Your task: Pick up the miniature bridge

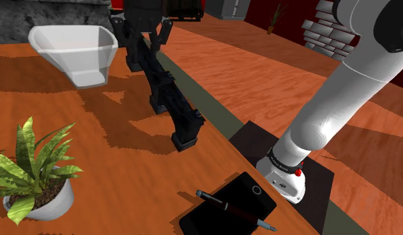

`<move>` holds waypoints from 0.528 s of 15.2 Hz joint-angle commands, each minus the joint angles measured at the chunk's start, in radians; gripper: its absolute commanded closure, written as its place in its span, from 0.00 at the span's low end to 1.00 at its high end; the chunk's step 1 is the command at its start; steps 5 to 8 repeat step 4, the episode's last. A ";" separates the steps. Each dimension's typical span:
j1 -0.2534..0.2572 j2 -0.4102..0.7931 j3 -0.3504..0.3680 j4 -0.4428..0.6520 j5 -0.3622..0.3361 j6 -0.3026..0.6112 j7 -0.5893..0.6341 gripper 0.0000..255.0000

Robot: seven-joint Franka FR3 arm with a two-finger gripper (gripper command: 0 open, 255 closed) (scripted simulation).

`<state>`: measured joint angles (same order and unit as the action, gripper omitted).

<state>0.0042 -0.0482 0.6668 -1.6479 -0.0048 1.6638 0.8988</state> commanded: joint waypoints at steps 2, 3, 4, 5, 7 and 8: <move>0.001 0.008 0.002 0.050 -0.005 -0.043 0.003 1.00; 0.001 0.008 0.002 0.053 -0.005 -0.045 0.003 1.00; 0.001 0.008 0.002 0.053 -0.005 -0.045 0.003 1.00; 0.001 0.008 0.002 0.053 -0.005 -0.045 0.003 1.00; 0.001 0.008 0.002 0.053 -0.005 -0.045 0.003 1.00; 0.001 0.008 0.002 0.053 -0.005 -0.045 0.003 1.00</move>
